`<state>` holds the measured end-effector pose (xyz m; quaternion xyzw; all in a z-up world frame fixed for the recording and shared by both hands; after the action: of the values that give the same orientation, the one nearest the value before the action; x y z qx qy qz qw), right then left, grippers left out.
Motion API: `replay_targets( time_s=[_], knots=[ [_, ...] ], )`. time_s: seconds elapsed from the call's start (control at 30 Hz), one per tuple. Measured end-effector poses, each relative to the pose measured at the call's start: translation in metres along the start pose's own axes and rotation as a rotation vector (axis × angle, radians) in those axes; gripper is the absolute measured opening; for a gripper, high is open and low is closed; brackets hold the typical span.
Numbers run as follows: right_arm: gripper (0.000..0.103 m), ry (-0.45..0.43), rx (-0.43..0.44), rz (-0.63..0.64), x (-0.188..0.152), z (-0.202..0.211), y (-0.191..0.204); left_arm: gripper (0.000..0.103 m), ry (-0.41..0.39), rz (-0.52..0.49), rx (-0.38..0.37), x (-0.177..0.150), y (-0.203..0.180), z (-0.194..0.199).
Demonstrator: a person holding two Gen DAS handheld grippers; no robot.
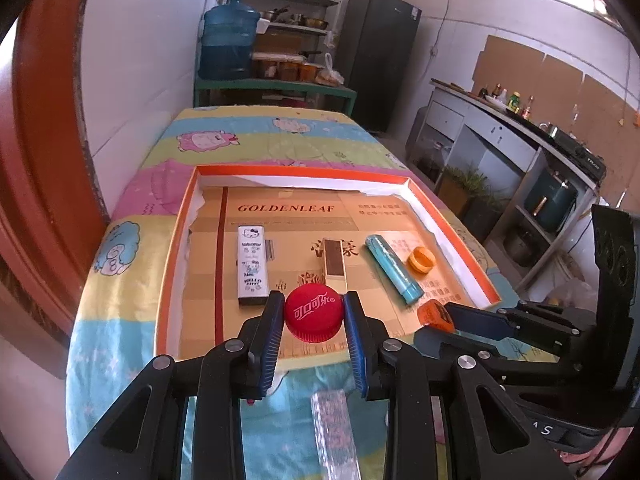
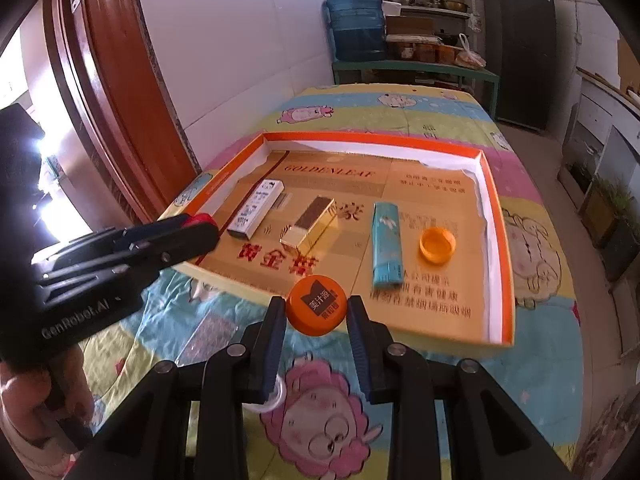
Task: Organize rigid objects
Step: 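Carry the red cap and black-labelled orange cap into the cardboard lid with both grippers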
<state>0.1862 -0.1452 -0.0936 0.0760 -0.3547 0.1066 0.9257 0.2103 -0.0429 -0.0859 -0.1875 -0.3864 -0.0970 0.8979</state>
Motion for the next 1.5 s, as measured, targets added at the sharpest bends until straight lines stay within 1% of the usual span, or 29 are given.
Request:
replay_targets(
  time_s=[0.23, 0.8, 1.07, 1.37, 1.5],
  knots=[
    [0.032, 0.002, 0.009, 0.004, 0.011, -0.015, -0.002, 0.031, 0.015, 0.008, 0.002, 0.009, 0.004, -0.019],
    [0.032, 0.02, 0.015, 0.005, 0.024, -0.037, -0.009, 0.031, 0.066, 0.011, 0.018, 0.024, 0.011, -0.054],
    [0.032, 0.045, 0.015, 0.014, 0.023, -0.05, -0.009, 0.031, 0.112, 0.005, 0.044, 0.022, 0.017, -0.073],
    [0.032, 0.067, 0.004, 0.028, 0.023, -0.061, -0.009, 0.031, 0.157, -0.008, 0.056, 0.015, 0.019, -0.091],
    [0.032, 0.073, -0.004, 0.037, 0.021, -0.064, -0.008, 0.031, 0.152, -0.021, 0.063, 0.015, 0.018, -0.092]
  ],
)
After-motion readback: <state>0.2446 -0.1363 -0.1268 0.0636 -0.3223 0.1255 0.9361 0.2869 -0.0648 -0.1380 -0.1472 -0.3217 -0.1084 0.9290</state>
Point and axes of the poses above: each gripper's, at about its wrist camera, not at the fingertips, and z roughly against the way its jaws point, y to its left, x to its top, the point moved 7 cm from there along -z, roughly the way its jaws point, and after that the axes turned 6 degrees about -x, right-handed, at the moved point
